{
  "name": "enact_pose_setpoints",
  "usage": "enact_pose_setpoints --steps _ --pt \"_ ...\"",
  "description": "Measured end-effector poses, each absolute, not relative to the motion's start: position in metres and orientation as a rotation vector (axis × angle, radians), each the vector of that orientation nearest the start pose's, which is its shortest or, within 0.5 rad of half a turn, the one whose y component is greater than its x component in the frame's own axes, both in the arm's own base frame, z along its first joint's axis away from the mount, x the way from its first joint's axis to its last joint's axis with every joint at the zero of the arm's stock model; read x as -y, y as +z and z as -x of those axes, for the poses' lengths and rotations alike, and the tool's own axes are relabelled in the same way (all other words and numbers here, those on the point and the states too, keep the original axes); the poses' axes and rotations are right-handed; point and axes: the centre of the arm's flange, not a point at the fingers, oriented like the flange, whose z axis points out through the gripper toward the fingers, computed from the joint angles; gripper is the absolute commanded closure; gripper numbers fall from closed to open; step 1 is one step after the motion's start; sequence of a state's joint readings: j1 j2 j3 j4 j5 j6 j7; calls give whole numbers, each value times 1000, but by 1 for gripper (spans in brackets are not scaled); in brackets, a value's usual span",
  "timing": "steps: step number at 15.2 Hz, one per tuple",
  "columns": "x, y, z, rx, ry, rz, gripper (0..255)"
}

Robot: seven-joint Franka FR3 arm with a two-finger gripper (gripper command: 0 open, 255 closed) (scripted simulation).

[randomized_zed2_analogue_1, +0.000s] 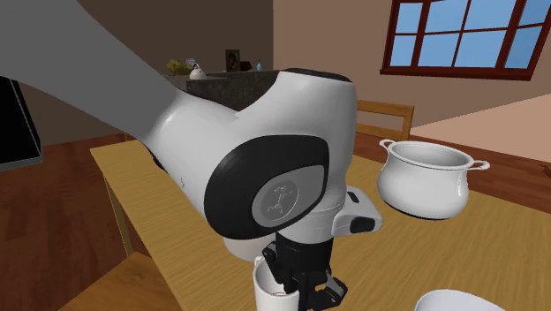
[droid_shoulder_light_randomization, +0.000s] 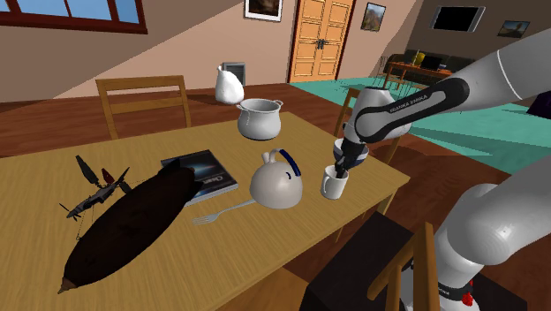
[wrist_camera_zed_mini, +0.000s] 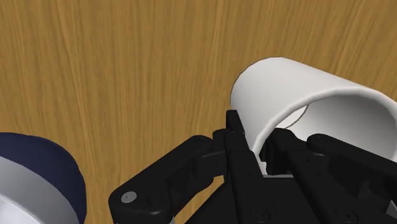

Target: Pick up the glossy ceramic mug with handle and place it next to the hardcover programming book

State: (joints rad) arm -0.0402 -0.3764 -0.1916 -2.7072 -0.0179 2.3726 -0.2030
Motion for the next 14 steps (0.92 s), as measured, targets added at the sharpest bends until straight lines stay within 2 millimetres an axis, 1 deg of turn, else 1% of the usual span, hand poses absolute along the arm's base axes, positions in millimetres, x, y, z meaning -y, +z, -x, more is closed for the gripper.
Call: enact_pose_setpoints --steps 3,14 --pt "86 352 -379 -6 -73 3092 255" --pt "85 410 -379 -6 -73 3092 255"
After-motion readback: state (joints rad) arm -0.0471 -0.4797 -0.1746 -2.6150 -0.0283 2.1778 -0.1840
